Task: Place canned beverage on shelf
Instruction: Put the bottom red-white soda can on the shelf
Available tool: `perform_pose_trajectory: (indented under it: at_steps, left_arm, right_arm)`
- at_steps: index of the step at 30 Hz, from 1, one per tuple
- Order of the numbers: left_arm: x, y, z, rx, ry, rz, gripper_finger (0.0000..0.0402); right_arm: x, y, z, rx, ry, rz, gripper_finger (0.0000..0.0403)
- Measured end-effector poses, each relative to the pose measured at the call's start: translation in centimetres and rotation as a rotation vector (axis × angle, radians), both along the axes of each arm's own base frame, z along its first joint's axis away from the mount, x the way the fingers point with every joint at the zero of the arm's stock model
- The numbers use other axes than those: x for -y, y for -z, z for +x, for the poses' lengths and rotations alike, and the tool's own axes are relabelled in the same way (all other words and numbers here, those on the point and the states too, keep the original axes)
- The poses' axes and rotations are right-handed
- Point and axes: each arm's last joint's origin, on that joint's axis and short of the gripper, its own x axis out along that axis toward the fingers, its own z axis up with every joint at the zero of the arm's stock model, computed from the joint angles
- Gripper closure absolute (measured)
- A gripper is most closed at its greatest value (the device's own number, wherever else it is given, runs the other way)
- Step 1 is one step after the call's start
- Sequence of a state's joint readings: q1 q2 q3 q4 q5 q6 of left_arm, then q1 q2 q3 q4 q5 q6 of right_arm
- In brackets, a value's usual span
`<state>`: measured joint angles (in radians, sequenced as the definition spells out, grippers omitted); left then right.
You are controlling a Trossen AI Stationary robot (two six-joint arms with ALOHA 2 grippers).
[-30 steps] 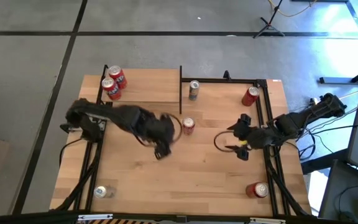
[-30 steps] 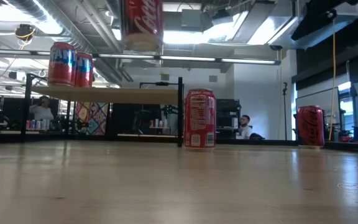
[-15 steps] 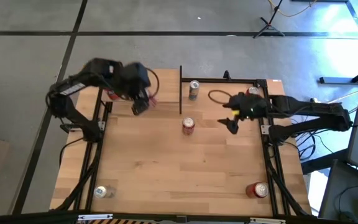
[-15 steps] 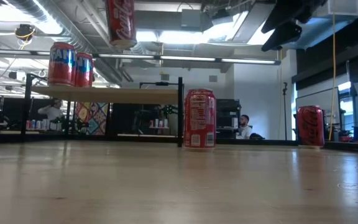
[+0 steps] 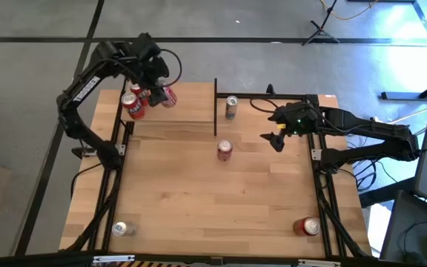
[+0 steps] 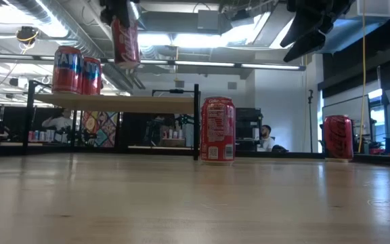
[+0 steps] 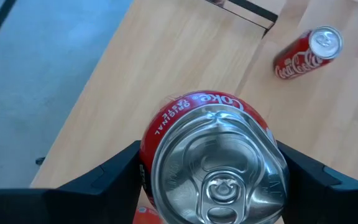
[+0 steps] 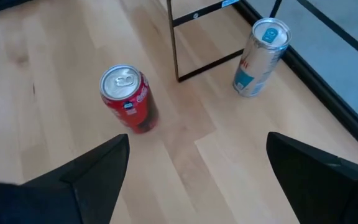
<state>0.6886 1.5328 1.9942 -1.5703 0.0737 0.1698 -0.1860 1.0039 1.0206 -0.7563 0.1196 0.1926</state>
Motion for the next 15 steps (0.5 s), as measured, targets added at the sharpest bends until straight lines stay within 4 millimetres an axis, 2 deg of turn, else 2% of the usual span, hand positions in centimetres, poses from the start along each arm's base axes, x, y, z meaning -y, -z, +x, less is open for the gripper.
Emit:
perform_pose_trajectory:
  at_steps: [6, 15]
  left_arm:
    - [-2.7, 1.4, -0.2, -0.038, 0.016, -0.031, 0.0135]
    - [-4.4, 4.5, -1.1, -0.143, -0.025, -0.104, 0.0135]
  right_arm:
    - [-0.2, 0.1, 0.0, -0.017, -0.067, -0.001, 0.0036]
    - [-0.2, 0.0, 0.1, -0.023, -0.127, -0.055, 0.0036]
